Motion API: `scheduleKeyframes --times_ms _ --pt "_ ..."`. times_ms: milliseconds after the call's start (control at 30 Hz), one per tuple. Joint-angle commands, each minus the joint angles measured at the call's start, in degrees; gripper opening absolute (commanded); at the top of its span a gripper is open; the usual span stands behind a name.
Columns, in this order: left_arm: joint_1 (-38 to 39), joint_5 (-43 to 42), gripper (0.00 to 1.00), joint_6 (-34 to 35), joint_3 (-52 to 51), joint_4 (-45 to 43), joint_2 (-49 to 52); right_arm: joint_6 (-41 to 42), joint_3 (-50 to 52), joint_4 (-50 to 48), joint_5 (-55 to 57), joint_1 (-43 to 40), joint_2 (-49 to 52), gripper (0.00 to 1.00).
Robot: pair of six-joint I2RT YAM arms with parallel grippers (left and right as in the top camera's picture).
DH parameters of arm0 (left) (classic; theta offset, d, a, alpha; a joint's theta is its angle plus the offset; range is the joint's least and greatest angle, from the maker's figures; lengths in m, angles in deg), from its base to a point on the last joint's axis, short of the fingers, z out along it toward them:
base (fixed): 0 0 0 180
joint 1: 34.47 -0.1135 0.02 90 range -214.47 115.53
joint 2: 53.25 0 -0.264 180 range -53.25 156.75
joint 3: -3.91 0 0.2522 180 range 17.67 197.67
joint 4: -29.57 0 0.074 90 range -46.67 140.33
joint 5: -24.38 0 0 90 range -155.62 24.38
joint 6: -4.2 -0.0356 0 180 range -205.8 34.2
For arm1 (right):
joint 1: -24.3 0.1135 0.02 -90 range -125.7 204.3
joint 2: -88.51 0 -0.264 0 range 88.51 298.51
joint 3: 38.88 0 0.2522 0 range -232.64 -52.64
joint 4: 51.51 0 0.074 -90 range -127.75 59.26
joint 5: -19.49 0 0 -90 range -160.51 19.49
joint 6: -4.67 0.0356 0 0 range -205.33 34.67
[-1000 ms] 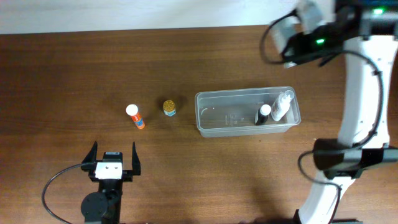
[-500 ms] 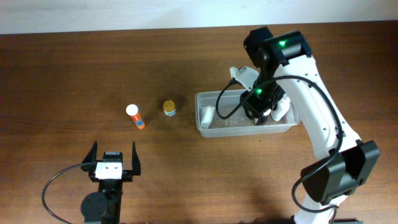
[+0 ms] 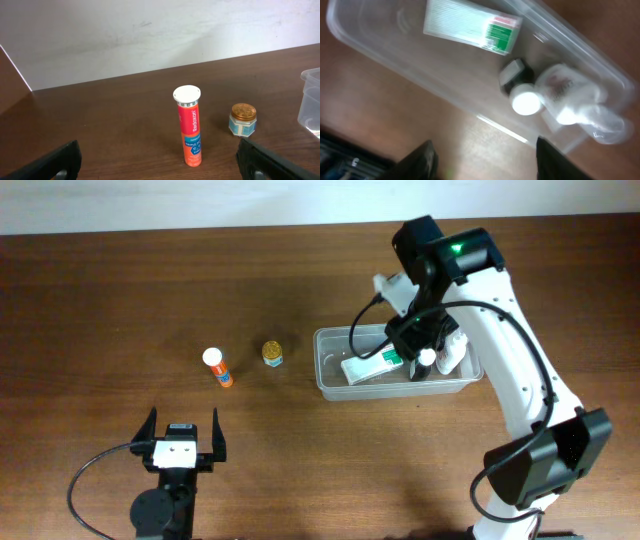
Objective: Pack container
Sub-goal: 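Carry Panadol box with right gripper and place it in container, then open right gripper and withdraw right arm to the side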
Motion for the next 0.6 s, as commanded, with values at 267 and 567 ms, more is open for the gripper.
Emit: scheduleKeyframes --times_ms 267,567 --pt "-0.28 -0.63 0.99 -0.68 -0.09 0.39 -0.39 26.53 -13.18 -4.07 10.99 -25.0 -0.39 0.99" --pt "-0.28 -0.63 0.99 -0.68 -0.09 0.39 -0.39 26.53 -12.35 -5.66 -3.06 -41.48 4.52 0.98"
